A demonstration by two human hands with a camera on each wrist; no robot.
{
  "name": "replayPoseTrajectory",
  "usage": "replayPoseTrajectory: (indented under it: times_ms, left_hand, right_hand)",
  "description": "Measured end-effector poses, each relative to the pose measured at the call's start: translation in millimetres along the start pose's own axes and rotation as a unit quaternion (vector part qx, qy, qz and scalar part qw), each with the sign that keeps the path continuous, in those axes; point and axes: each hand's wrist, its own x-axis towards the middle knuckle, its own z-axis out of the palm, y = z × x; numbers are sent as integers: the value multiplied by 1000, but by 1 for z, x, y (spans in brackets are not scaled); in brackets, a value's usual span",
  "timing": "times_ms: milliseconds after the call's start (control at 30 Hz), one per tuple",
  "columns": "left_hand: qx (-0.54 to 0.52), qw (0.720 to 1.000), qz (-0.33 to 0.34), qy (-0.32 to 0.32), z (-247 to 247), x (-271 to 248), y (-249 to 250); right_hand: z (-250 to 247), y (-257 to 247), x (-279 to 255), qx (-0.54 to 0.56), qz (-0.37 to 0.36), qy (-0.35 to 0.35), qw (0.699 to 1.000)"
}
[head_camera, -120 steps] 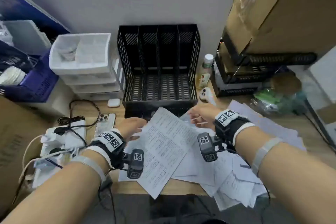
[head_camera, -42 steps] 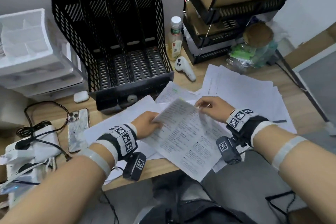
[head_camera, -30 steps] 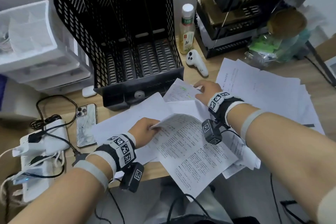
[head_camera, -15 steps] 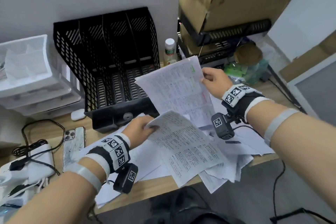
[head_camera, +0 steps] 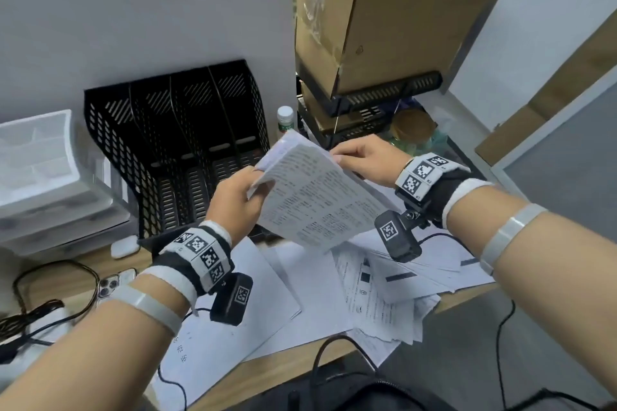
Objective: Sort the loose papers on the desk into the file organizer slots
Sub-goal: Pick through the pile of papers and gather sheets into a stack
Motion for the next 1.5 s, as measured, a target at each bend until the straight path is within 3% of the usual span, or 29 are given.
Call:
replayPoseTrajectory:
  times_ms: [167, 233, 300, 367, 467, 600, 667, 733, 800, 867, 1000, 1133, 1267, 1333, 1433, 1500]
  left_hand:
    - [-93, 991, -89, 38, -7, -10, -13]
    - [-119, 986, -114, 36, -13, -17, -20]
    - [-194, 970, -148, 23, -13, -25, -29]
    - [-248, 949, -193, 3, -8, -36, -37]
    - [-233, 937, -257, -42, 1, -45, -51]
    - [-331, 864, -349, -150, 10, -59, -60]
    - [-322, 849, -347, -235, 20, -66, -62]
    - [-277, 857, -330, -282, 33, -71, -67]
    - [-206, 881, -317, -284, 47, -70, -74]
    - [-175, 887, -317, -286, 55, -68, -79]
    - [-136, 889, -300, -317, 67, -63, -76]
    - [-89, 884, -300, -348, 85, -57, -63]
    - [6, 877, -296, -379, 118, -52, -47]
    - [38, 883, -279, -376, 139, -49, -34]
    - [63, 885, -259, -382, 159, -47, -22]
    - [75, 886, -260, -377, 171, -44, -19]
  right_hand:
    - [3, 53, -29, -7, 175, 1, 985]
    - [12, 78, -44, 94, 235, 16, 967]
    - [31, 92, -57, 234, 262, 25, 936]
    - [55, 99, -67, 297, 281, 16, 913]
    - [85, 113, -72, 285, 299, 25, 910]
    - [100, 131, -87, 234, 317, 56, 917]
    - [106, 136, -101, 208, 343, 36, 915]
    - [112, 139, -115, 193, 368, 4, 909]
    - [114, 146, -126, 188, 382, 5, 905]
    - [109, 160, -137, 143, 403, 62, 902]
    - [78, 206, -156, 91, 497, 197, 840]
    - [47, 241, -154, 7, 562, 193, 804]
    - [44, 295, -138, 20, 601, 147, 785]
    - [43, 311, -135, 48, 593, 135, 792]
    - [31, 302, -136, 25, 539, 118, 834]
    - [24, 305, -142, 53, 511, 151, 845]
